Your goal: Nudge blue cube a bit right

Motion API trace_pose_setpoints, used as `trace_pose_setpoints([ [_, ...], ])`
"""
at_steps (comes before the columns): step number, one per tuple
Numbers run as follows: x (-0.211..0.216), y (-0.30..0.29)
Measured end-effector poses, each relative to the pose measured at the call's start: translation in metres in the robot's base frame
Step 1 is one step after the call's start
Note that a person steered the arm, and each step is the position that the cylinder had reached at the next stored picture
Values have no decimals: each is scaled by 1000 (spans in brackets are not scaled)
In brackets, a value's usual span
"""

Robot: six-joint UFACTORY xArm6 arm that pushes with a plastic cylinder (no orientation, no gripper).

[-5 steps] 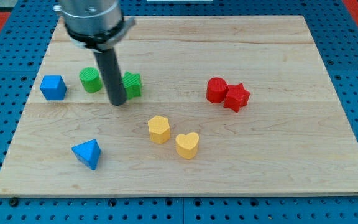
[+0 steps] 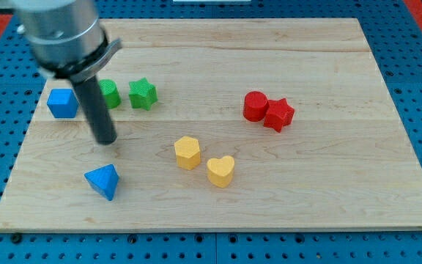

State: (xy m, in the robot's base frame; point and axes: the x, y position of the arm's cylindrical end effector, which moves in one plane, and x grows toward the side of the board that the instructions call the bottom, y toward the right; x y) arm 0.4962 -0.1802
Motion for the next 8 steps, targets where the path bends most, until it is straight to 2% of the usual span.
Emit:
trace_pose_setpoints([
  [1,16,-112],
  [2,0,-124],
  [5,-102,-119],
  [6,-85,-97],
  [7,-37,-82],
  [8,-45,-121],
])
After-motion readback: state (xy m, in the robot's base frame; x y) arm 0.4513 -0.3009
